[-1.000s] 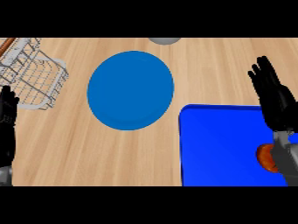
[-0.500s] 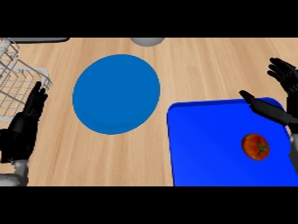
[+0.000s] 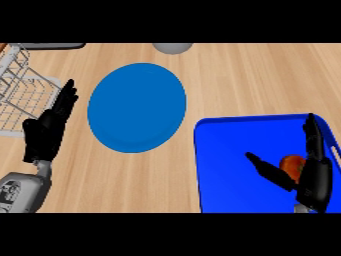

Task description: Pick the tomato from the tray and place it in the plate

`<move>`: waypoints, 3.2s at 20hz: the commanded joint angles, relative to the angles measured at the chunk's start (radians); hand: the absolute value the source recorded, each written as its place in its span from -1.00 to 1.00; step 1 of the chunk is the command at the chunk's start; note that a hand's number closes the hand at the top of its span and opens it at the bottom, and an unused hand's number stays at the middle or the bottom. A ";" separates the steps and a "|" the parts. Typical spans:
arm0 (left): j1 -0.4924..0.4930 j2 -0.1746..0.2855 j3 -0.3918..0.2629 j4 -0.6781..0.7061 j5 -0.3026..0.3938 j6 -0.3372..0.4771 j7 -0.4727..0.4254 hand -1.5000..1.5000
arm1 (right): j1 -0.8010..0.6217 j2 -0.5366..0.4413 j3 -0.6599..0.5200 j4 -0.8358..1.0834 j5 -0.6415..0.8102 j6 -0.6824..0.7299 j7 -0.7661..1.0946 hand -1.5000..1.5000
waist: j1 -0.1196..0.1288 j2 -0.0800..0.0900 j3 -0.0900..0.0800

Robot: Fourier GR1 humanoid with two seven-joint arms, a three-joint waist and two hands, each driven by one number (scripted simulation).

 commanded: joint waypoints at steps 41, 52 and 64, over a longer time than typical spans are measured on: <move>-0.038 -0.130 0.065 -0.016 -0.138 -0.068 0.064 0.00 | 0.092 -0.205 -0.053 -0.153 0.348 0.567 0.799 -1.00 | 0.024 0.000 0.002; -0.045 -0.140 0.120 -0.034 -0.144 -0.135 0.072 0.00 | 0.117 -0.100 -0.082 0.006 0.445 0.582 0.679 -1.00 | 0.021 0.000 0.002; -0.059 -0.149 0.194 0.116 -0.168 -0.192 -0.059 0.00 | 0.028 -0.108 -0.248 0.044 0.489 0.587 0.586 1.00 | 0.017 0.001 0.001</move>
